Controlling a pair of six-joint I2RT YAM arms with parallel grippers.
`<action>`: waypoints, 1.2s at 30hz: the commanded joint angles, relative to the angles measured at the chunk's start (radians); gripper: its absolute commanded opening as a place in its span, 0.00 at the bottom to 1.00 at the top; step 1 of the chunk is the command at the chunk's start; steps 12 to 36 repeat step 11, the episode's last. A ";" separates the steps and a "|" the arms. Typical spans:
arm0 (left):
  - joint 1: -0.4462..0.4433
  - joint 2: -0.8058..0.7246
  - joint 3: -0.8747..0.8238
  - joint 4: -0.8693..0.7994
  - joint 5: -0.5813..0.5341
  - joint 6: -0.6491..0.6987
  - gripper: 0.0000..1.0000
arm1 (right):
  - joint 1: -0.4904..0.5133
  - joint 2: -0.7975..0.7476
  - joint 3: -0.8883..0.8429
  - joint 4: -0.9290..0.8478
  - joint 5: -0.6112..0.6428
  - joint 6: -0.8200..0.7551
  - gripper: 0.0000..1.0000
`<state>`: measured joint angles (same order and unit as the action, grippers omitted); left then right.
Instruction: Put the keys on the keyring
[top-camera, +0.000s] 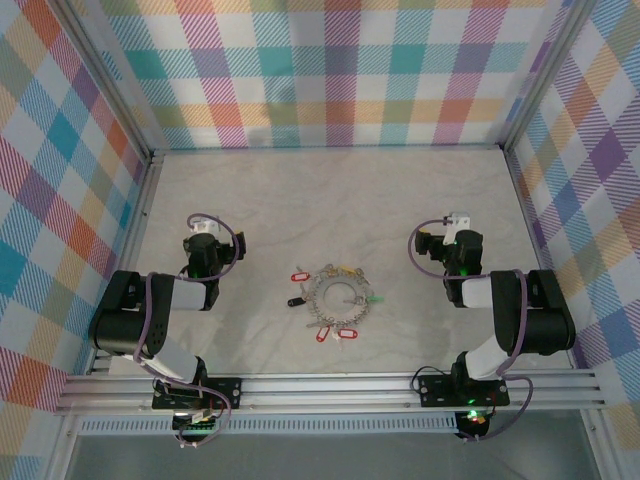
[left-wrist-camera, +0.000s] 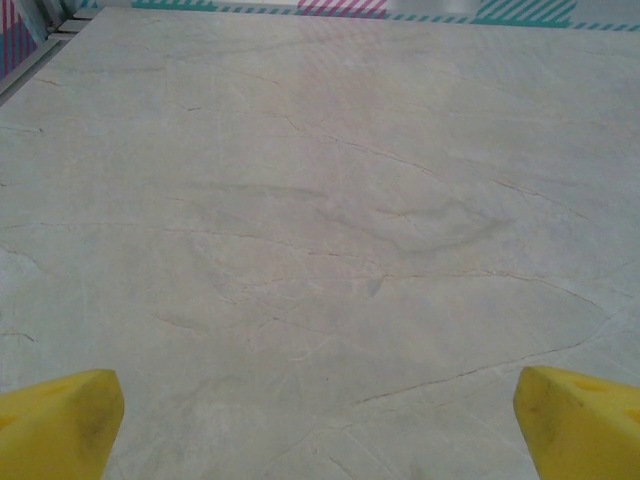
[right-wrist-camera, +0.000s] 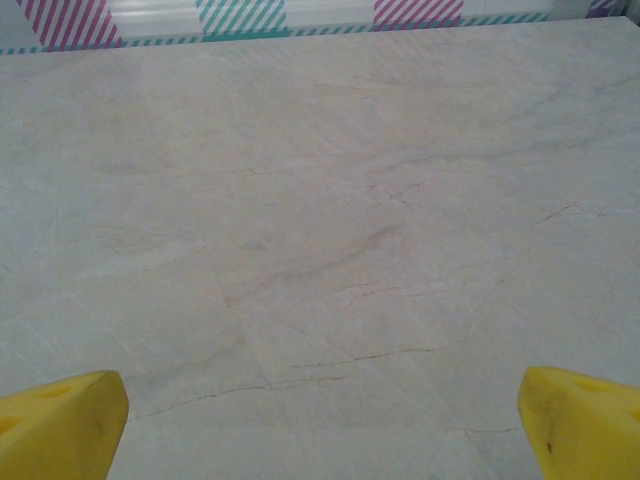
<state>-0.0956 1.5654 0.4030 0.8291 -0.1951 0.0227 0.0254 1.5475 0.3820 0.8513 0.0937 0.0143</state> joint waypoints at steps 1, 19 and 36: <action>0.006 -0.001 0.005 -0.001 -0.009 -0.010 1.00 | -0.001 -0.007 0.026 -0.009 -0.039 0.000 1.00; 0.006 -0.002 0.006 -0.002 -0.008 -0.011 1.00 | -0.002 -0.011 0.016 0.004 -0.046 0.001 1.00; 0.006 -0.002 0.006 -0.002 -0.008 -0.011 1.00 | -0.002 -0.011 0.016 0.004 -0.046 0.001 1.00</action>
